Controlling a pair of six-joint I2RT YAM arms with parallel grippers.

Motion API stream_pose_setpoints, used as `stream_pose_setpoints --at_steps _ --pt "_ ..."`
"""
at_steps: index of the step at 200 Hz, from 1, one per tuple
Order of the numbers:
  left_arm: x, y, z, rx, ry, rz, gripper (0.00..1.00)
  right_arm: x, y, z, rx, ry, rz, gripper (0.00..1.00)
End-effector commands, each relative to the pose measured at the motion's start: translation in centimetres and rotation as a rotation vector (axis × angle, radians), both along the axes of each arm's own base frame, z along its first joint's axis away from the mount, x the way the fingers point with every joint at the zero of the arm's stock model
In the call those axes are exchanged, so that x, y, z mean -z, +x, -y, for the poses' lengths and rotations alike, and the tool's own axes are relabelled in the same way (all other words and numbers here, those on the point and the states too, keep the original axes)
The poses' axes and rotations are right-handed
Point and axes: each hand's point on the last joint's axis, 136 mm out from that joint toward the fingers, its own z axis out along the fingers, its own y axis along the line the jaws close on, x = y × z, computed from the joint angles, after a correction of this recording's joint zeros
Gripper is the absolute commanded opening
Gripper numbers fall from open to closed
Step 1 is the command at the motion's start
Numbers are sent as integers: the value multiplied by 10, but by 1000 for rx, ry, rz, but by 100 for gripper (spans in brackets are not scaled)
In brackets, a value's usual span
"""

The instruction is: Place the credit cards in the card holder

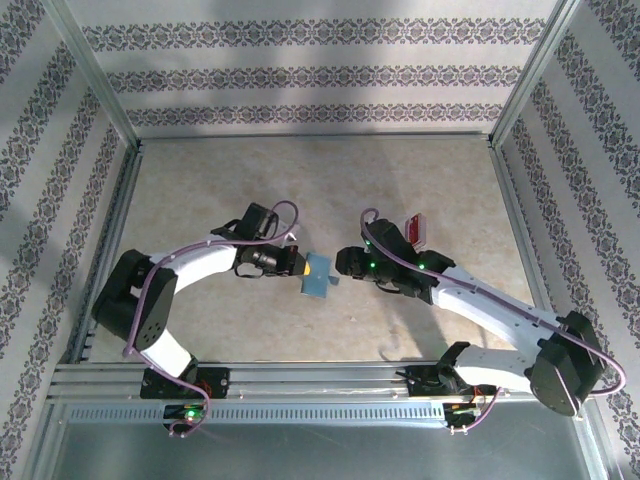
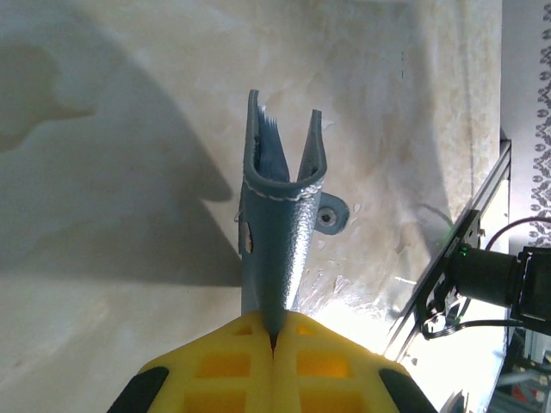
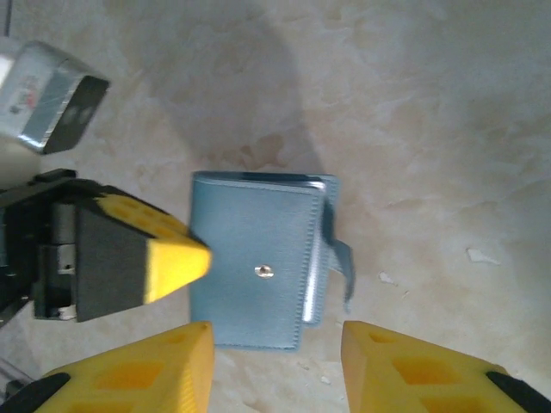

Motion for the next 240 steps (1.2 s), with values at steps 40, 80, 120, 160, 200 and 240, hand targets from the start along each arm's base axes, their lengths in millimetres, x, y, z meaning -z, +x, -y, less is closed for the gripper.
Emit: stream_pose_setpoints --at_steps 40,80,120,160,200,240 --pt "6 10 5 -1 40 9 30 29 -3 -25 -16 -3 -66 31" --pt "-3 11 -18 4 168 145 73 38 6 -41 -33 -15 -100 27" --pt "-25 18 -39 114 298 363 97 48 12 -57 -67 -24 -143 22" --pt "-41 34 -64 165 425 533 100 55 20 -77 -98 -30 -178 10" --pt "-40 42 -76 193 511 593 100 76 26 -82 -90 -82 -239 0" --pt "-30 33 -76 251 523 591 100 87 24 -60 -45 -159 -271 0"
